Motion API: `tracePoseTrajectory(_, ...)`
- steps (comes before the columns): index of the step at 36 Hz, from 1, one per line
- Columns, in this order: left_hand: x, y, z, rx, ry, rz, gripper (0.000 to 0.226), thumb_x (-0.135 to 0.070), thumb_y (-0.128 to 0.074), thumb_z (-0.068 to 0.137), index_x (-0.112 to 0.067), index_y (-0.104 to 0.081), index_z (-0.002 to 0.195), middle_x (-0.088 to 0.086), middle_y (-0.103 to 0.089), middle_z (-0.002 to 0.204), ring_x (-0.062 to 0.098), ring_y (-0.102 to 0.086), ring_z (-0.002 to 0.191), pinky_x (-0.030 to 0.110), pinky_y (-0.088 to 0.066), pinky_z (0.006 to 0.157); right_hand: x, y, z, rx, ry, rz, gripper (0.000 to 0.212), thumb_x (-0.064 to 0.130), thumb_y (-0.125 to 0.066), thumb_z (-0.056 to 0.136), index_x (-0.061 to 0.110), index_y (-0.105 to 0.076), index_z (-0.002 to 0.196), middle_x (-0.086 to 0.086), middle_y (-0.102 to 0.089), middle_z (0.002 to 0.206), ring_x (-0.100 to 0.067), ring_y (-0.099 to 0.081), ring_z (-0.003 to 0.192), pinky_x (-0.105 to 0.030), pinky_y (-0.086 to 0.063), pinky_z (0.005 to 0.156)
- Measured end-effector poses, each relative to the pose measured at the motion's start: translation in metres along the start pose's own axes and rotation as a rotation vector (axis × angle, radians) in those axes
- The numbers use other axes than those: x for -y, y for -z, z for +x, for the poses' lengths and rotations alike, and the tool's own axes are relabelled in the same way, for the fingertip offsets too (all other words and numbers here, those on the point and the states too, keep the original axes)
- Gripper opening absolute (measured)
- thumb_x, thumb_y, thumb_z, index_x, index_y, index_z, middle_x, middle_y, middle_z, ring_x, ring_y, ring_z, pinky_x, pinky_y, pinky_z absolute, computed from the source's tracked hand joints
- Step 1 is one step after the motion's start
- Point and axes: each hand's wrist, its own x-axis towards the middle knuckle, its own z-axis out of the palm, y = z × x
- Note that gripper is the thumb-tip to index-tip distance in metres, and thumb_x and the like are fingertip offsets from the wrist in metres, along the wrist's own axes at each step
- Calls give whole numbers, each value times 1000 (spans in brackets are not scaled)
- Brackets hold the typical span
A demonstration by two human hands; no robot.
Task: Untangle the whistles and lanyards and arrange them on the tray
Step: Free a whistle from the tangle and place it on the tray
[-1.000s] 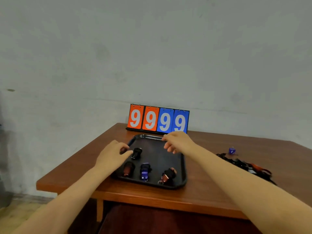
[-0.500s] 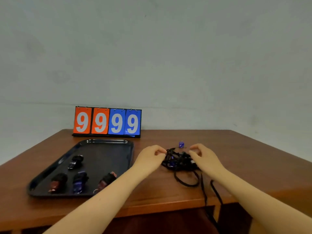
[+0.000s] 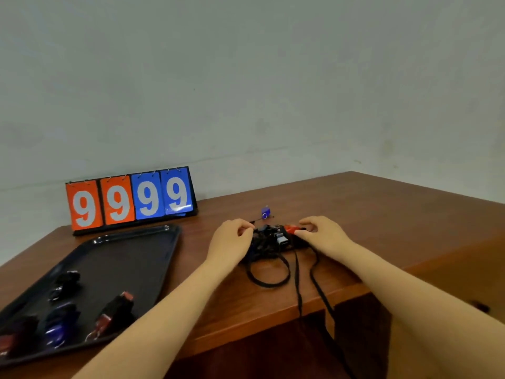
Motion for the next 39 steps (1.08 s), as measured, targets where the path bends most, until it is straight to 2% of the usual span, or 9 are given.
tracePoseTrajectory(6,-21,-17,-18,36,-149,60,19,-29,-50,97,-30,-66,108,-11,-54,105,5,-50,92,21,-39,78,-3,-2,5,9,11,-30,30,42,-60,90,30,-64,117,1,-62,117,-13,-56,99,-27,-44,81)
tracePoseTrajectory(13,-33,-25,3,29,-114,23,22,-28,-47,98,-25,-66,108,-8,-56,106,2,-48,89,13,-33,65,-2,3,8,32,-20,-41,46,44,-54,94,20,-53,134,0,-56,136,-19,-52,123,-34,-43,102)
tracePoseTrajectory(16,-32,-34,17,45,-114,54,21,-30,-49,96,-27,-65,110,-5,-56,108,8,-53,96,19,-41,73,-2,6,13,85,23,-85,49,49,-57,90,27,-54,134,4,-53,139,-17,-50,126,-36,-42,103)
tracePoseTrajectory(20,-25,-47,30,180,-141,167,34,-46,-46,94,-36,-58,125,-4,-56,123,20,-49,119,40,-44,98,-5,3,20,78,59,-153,29,49,-58,90,35,-63,114,11,-63,117,-11,-58,104,-30,-49,85)
tracePoseTrajectory(23,-23,-51,37,238,-131,296,38,-56,-43,94,-41,-56,126,-4,-55,127,20,-46,121,42,-43,97,-8,4,23,42,51,-150,23,48,-58,90,29,-59,103,13,-56,88,-7,-53,82,-25,-44,70)
tracePoseTrajectory(25,-23,-52,42,230,-98,316,36,-60,-46,91,-41,-60,118,-3,-56,124,21,-47,119,43,-44,97,-9,3,24,19,43,-139,22,46,-55,92,26,-55,101,13,-49,83,-6,-48,76,-24,-39,64)
tracePoseTrajectory(30,-17,-52,54,231,-37,346,23,-54,-52,89,-37,-64,100,-4,-61,112,19,-51,110,39,-48,89,-12,4,27,-44,-13,55,21,41,-51,95,21,-56,100,7,-53,98,-13,-54,90,-29,-44,78)
tracePoseTrajectory(33,-8,-50,55,154,-6,380,25,-51,-50,90,-35,-64,104,-3,-58,112,20,-51,109,36,-48,86,-12,7,26,-77,-82,301,21,38,-50,97,20,-57,105,5,-58,102,-14,-55,96,-30,-46,82)
tracePoseTrajectory(39,17,-38,62,-14,100,401,29,-49,-49,92,-33,-64,110,0,-56,116,22,-50,110,34,-46,86,-4,11,29,-76,-139,668,21,27,-50,99,13,-61,108,0,-70,97,-8,-65,87,-23,-47,71)
